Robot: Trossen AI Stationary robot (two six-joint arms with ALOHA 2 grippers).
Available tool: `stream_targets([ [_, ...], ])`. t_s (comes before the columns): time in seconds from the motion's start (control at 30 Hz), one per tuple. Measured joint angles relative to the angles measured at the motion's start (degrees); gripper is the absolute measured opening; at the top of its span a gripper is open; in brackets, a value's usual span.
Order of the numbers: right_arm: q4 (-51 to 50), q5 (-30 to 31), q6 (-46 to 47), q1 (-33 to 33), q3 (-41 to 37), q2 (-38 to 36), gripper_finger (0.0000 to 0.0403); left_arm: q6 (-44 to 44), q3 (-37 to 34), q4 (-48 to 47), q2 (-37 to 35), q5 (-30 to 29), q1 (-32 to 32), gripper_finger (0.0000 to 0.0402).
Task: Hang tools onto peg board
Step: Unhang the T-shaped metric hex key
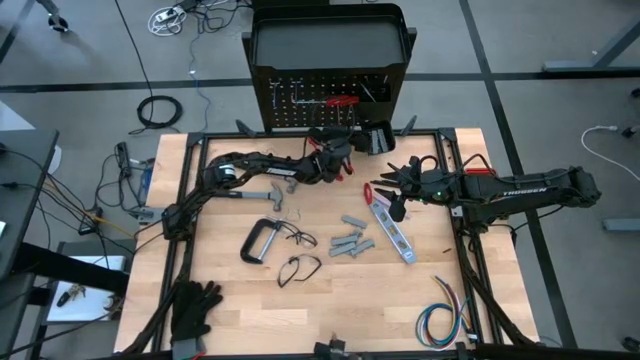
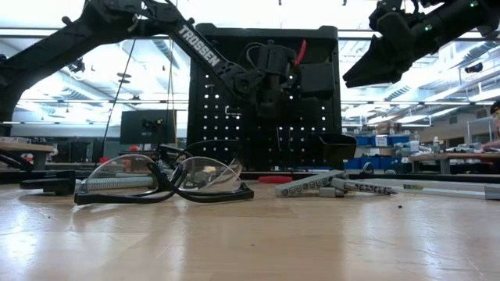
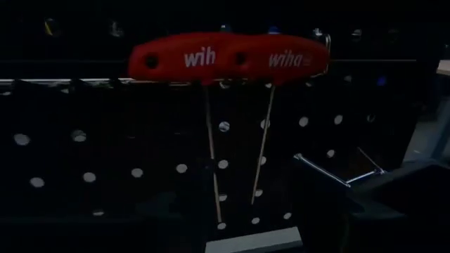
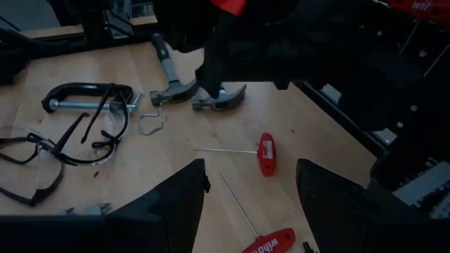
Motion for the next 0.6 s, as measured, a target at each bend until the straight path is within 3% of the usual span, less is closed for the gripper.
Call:
stream_targets([
  [0.2, 0.5, 0.0, -0.09, 0.0, 0.0, -0.01, 0.0229, -0.74, 0.01, -0.05, 0.0, 2.4, 1.47, 0.0181],
  [0.6, 1.12, 0.0, -0.22, 0.0, 0.0, -0.13, 0.0229, -10.91, 1.35, -2.47, -0.02, 6.69, 3.91, 0.0209],
])
